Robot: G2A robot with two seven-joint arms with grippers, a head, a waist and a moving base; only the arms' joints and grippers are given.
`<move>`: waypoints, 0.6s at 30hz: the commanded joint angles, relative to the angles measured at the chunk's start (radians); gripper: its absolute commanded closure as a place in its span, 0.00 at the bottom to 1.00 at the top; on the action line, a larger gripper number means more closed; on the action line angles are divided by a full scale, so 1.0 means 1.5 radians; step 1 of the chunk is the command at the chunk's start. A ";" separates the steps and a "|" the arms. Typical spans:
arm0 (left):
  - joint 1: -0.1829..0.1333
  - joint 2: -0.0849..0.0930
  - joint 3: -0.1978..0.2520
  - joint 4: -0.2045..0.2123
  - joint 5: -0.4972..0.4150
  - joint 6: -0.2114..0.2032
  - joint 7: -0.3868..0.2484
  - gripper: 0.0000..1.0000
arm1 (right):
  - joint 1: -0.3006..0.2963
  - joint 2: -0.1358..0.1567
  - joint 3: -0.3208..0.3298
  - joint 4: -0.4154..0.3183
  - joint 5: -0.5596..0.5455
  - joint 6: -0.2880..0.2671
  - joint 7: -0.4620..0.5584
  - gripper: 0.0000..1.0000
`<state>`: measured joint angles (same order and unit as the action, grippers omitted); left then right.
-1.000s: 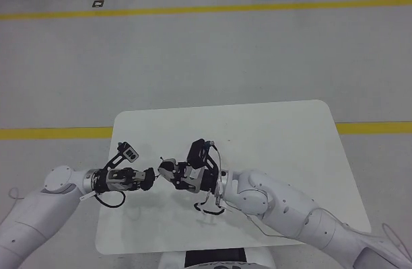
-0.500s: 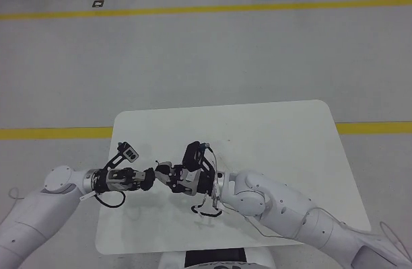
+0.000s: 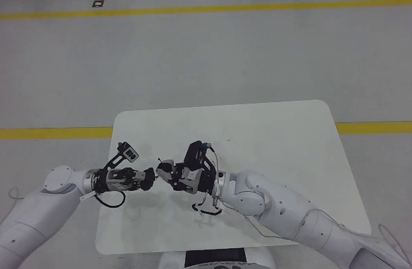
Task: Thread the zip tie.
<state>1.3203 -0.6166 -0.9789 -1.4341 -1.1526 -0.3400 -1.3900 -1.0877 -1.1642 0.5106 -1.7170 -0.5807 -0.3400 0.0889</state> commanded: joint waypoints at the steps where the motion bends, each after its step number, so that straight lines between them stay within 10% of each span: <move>1: 0.000 0.000 0.000 0.000 0.000 0.000 0.000 1.00 | 0.002 -0.001 -0.002 -0.003 0.001 0.000 0.002 1.00; 11: 0.000 0.000 0.000 0.000 0.000 0.000 0.000 1.00 | 0.008 -0.004 -0.009 0.001 0.002 0.000 0.007 0.99; 12: 0.000 0.000 0.000 0.000 0.000 0.000 0.000 1.00 | 0.007 -0.004 -0.008 0.001 0.002 0.000 0.007 0.78; 14: 0.000 0.000 0.000 0.000 0.000 0.000 0.000 1.00 | 0.006 -0.003 -0.006 0.001 0.002 0.000 0.006 0.01; 18: 0.000 0.000 0.000 0.000 0.000 0.000 0.000 1.00 | -0.001 0.000 0.001 -0.003 -0.002 0.000 0.004 0.00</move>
<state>1.3203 -0.6166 -0.9789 -1.4341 -1.1526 -0.3400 -1.3900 -1.0858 -1.1656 0.5089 -1.7191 -0.5821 -0.3400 0.0961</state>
